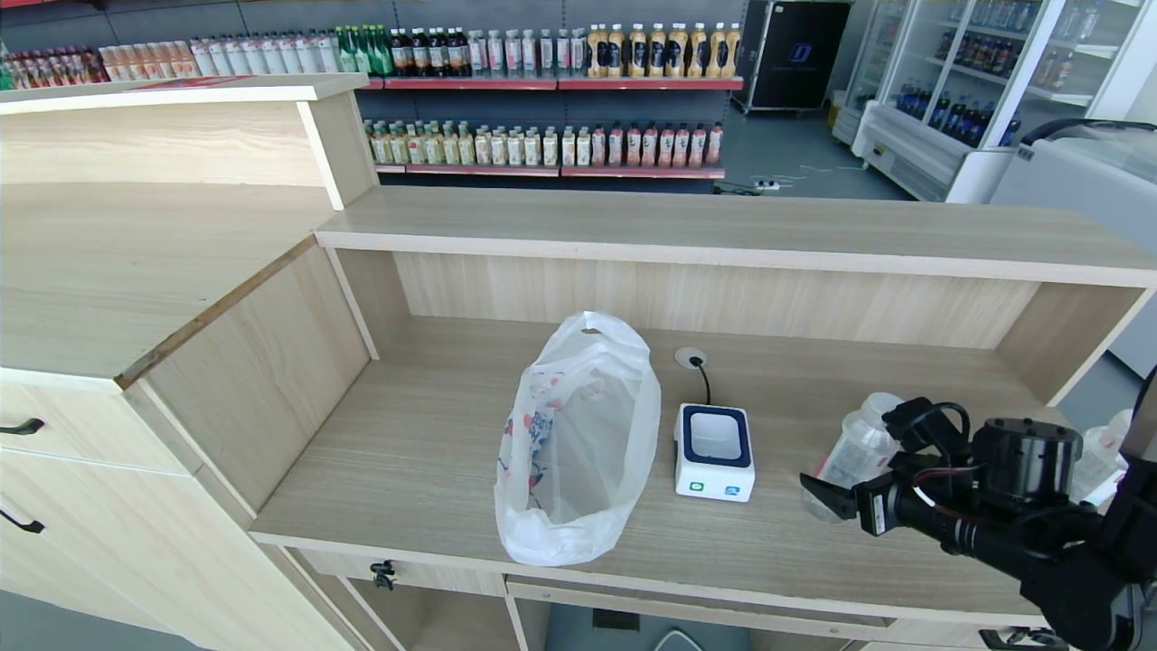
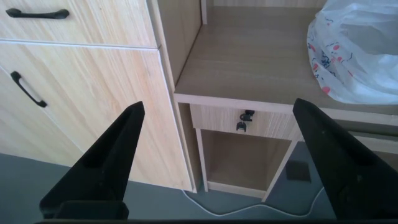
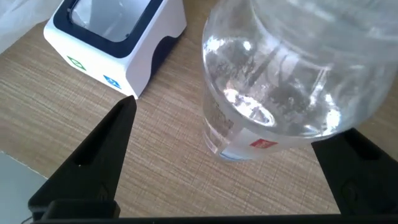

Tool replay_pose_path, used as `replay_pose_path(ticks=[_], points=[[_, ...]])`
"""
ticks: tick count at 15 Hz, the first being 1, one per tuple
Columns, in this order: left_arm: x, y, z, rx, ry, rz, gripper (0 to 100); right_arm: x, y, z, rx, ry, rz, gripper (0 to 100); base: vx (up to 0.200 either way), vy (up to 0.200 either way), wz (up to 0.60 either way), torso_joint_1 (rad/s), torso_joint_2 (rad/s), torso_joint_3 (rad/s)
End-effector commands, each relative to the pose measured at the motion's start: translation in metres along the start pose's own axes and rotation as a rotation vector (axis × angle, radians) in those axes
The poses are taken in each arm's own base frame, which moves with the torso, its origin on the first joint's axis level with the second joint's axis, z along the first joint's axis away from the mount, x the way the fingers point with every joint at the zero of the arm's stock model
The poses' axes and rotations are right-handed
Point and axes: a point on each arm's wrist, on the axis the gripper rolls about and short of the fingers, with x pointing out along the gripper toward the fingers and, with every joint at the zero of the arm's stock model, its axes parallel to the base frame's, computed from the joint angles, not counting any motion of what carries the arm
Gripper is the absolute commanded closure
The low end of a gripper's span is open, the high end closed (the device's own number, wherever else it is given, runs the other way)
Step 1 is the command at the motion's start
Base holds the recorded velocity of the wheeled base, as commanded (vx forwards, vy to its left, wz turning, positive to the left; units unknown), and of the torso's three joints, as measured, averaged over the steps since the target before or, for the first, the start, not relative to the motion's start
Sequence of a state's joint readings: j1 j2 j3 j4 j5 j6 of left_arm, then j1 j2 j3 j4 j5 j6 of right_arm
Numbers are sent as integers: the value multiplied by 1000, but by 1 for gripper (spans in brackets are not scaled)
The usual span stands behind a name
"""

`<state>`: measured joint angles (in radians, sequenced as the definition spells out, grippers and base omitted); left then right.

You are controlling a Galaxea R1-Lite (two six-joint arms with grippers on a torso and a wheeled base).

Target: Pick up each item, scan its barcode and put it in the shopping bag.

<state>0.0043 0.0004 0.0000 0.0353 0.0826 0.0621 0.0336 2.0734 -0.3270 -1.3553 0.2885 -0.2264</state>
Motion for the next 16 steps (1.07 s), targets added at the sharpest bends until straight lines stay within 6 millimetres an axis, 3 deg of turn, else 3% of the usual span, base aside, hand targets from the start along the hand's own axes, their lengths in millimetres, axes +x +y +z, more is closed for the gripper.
replay_pose_path(ticks=[1, 16], points=[[0, 0, 0, -1, 0, 1, 0, 6, -2, -1, -1, -2, 1, 0, 0, 0, 0, 0, 0, 0], [0, 0, 0, -1, 0, 1, 0, 20, -5, 0, -4, -34, 70, 0, 0, 0, 0, 0, 0, 0]])
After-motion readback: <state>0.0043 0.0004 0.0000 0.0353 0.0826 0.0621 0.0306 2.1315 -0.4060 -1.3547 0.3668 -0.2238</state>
